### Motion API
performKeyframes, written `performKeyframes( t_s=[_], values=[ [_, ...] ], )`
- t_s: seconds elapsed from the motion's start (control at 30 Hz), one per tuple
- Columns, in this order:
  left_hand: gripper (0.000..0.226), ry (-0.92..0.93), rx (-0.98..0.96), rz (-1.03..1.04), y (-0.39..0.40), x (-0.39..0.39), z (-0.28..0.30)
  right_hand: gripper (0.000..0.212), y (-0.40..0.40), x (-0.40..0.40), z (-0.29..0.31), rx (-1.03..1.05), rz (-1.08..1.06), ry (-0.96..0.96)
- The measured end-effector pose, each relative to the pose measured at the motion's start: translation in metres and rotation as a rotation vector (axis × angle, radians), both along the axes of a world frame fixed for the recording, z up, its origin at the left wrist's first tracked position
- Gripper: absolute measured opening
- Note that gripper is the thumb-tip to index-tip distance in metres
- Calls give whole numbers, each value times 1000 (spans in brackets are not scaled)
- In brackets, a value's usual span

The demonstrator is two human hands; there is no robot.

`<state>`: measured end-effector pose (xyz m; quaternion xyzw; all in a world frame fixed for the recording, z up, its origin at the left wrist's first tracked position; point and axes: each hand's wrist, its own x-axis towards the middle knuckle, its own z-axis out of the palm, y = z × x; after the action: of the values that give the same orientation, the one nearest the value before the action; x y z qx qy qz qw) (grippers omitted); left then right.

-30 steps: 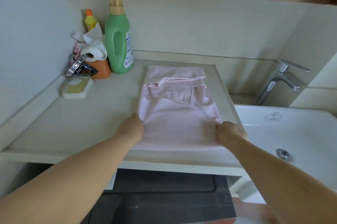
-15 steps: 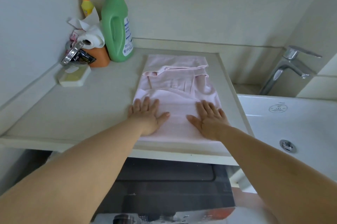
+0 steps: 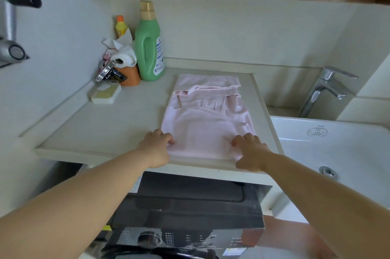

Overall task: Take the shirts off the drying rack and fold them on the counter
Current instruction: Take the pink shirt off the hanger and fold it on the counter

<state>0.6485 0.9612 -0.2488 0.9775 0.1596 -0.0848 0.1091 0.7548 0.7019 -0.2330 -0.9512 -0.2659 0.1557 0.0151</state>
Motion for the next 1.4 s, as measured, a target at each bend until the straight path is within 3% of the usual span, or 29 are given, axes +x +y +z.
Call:
performKeyframes(
  t_s=[0.23,0.4,0.53,0.6,0.67,0.73,0.8,1.0,1.07,1.4],
  values=[
    [40,-182,161,12,-1,-5,-4,36,-4,6,-12,59,-22,-208],
    [29,-261,-51,62,7,-15,20,19,-22,9,20,243,-178,-152],
    [21,-267,-408,76,0,-25,64,10,-35,16,65,115,-194,133],
    [19,-369,-498,113,-1,-23,81,7,-41,22,82,348,-294,239],
    [24,-488,-580,194,4,-13,89,3,-43,33,96,810,-413,372],
    [29,-575,-696,314,12,4,88,18,-39,48,99,1156,-547,450],
    [23,-620,-788,408,21,24,83,10,-28,64,93,1265,-618,422],
    [24,-668,-587,477,31,91,69,15,13,102,70,887,-516,-156],
    [26,-653,-541,493,39,119,63,17,29,122,69,816,-504,-246],
    [37,-225,-396,405,77,204,-4,32,67,192,-3,388,-618,-77]
  ],
)
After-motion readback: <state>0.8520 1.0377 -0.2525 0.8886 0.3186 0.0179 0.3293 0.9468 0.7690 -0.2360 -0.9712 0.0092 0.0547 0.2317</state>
